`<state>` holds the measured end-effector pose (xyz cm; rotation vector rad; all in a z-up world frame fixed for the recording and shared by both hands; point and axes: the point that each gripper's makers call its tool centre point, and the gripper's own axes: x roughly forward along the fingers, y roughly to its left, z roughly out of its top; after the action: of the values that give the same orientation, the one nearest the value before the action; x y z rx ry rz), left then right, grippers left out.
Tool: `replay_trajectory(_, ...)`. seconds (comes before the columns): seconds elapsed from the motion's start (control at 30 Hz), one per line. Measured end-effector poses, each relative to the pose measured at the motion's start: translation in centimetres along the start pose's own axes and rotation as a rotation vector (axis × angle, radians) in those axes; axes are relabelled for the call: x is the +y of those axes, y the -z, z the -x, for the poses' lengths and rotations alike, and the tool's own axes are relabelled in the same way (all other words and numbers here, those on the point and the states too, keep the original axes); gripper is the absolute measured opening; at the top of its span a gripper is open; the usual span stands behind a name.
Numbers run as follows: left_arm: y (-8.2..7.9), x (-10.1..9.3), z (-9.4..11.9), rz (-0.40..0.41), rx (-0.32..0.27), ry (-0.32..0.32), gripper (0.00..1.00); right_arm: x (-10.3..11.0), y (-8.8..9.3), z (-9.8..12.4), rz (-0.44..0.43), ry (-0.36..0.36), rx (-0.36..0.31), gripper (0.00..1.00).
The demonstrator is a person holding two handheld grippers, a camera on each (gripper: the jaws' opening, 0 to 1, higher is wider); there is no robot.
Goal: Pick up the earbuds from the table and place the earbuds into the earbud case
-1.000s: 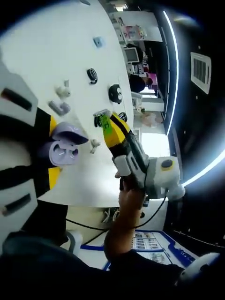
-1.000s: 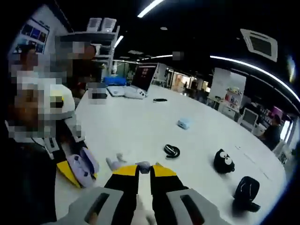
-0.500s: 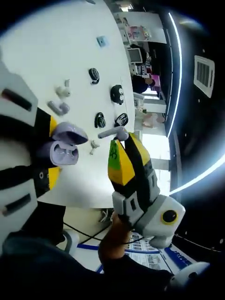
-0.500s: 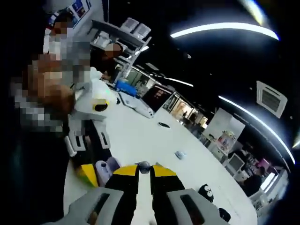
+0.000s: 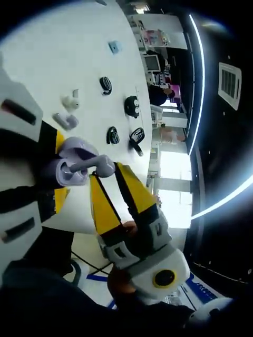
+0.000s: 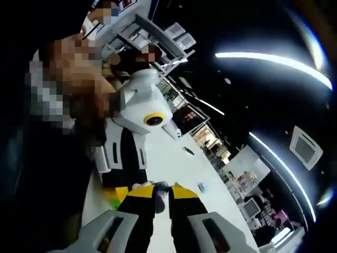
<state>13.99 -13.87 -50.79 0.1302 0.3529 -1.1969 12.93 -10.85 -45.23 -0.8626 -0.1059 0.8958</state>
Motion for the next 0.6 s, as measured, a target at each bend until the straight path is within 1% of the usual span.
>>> replay_trajectory(0.2,-0.02,-0.01,0.0,-0.001,-0.001,0.003,0.2,0.02,0.12,0.22,0.055,0.0,0.012,0.09)
replay_trajectory(0.3,-0.02,-0.02,-0.01,-0.004,0.0,0.003,0.2,0.42,0.09,0.07,0.065,0.002,0.007,0.09)
replay_trajectory(0.6,-0.04,-0.09,-0.07,-0.008,0.002,0.006,0.2,0.41,-0.64,0.14,0.101,0.012,-0.004,0.09)
